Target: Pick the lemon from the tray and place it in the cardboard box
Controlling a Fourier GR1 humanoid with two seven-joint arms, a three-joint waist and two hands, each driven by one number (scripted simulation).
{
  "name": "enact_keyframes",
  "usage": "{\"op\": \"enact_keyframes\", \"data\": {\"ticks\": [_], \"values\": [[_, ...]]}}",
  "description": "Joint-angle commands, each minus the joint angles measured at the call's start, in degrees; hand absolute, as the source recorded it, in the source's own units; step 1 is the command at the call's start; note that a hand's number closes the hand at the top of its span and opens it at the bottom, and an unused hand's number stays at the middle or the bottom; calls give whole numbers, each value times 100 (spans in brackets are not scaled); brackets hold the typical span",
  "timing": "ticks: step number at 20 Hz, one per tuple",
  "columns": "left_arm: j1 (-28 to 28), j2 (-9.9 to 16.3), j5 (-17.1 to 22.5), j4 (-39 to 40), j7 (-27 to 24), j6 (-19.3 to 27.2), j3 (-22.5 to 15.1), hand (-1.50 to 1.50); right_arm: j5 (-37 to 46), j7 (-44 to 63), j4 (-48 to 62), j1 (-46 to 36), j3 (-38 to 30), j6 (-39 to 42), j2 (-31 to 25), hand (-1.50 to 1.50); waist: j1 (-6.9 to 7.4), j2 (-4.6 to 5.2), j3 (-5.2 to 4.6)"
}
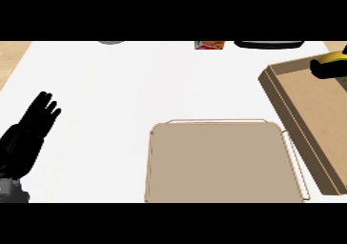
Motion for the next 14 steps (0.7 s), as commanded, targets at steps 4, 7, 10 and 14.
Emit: {"op": "enact_keyframes", "data": {"ticks": [4, 7, 10, 14], "values": [[1, 1, -26, 57, -84, -88, 49, 0, -309, 161, 1031, 223, -488, -87, 93, 150, -1, 5, -1], [-250, -134, -266, 301, -43, 104, -96, 0, -738, -422, 1511, 329, -784, -80, -116, -150, -35, 11, 1], [9, -64, -52, 34, 33, -109, 65, 0, -787, -852, 1797, 201, -541, -479, 149, -150, 14, 3, 1], [108, -104, -113, -91, -16, -50, 70, 0, -1156, -1332, 1182, 578, -846, -1283, 349, -150, -23, -13, 2]]}}
